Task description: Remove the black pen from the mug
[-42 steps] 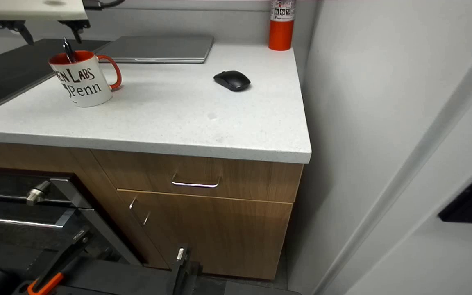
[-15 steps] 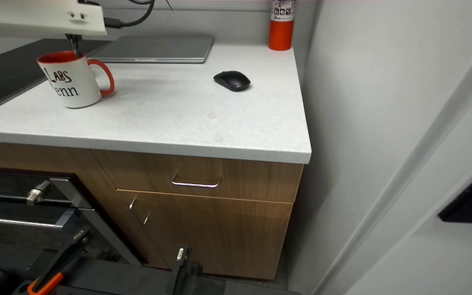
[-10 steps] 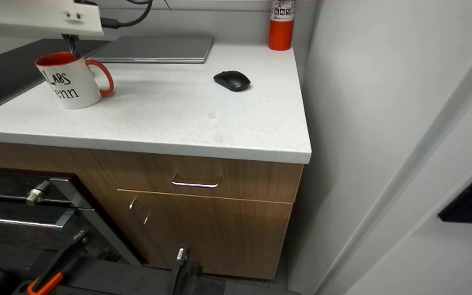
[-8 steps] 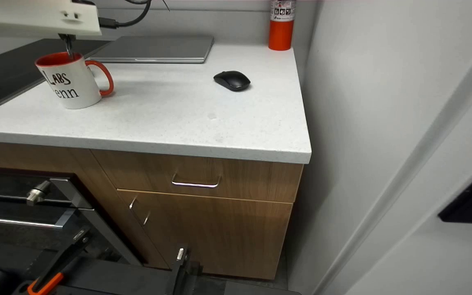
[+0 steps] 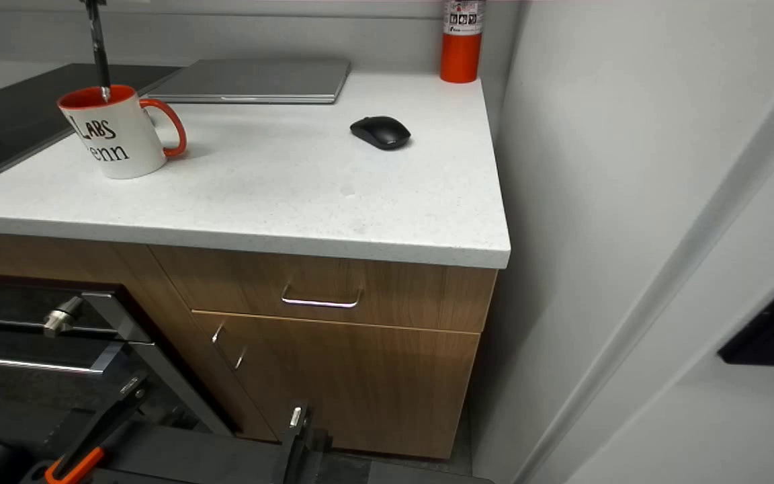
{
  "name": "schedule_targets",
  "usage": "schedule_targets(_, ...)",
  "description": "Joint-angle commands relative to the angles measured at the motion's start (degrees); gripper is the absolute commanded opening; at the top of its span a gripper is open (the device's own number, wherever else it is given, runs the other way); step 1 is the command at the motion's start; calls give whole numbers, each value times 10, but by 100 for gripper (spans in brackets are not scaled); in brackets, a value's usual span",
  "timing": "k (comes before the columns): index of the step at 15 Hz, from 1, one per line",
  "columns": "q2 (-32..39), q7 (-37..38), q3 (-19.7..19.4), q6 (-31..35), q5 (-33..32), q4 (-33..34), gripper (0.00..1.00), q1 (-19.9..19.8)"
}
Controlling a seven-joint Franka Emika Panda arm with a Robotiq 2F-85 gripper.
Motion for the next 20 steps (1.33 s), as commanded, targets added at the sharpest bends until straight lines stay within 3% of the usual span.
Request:
schedule_targets(1, -8, 43, -9, -5, -11, 21, 3, -7)
schedule_targets(4, 13, 87, -11, 19, -55, 31, 3, -15)
schedule_targets(6, 34, 131, -6, 50, -119, 25, 3, -27)
schedule_targets(12, 125, 320, 4, 134, -371, -23, 3, -68)
schedule_targets(13, 144, 353, 27, 141, -416, -32, 3, -101)
schedule_targets(16, 198, 442, 16, 168, -552, -63, 3, -130)
schedule_targets(17, 199, 482, -42, 164, -600, -70, 3, -87)
schedule_targets(18, 197, 523, -66, 156, -645, -72, 37, -78)
schedule_targets(19, 187, 545, -87, 149, -665, -68, 38, -66)
schedule_targets(20, 169, 600, -30, 139, -722, -69, 44, -134)
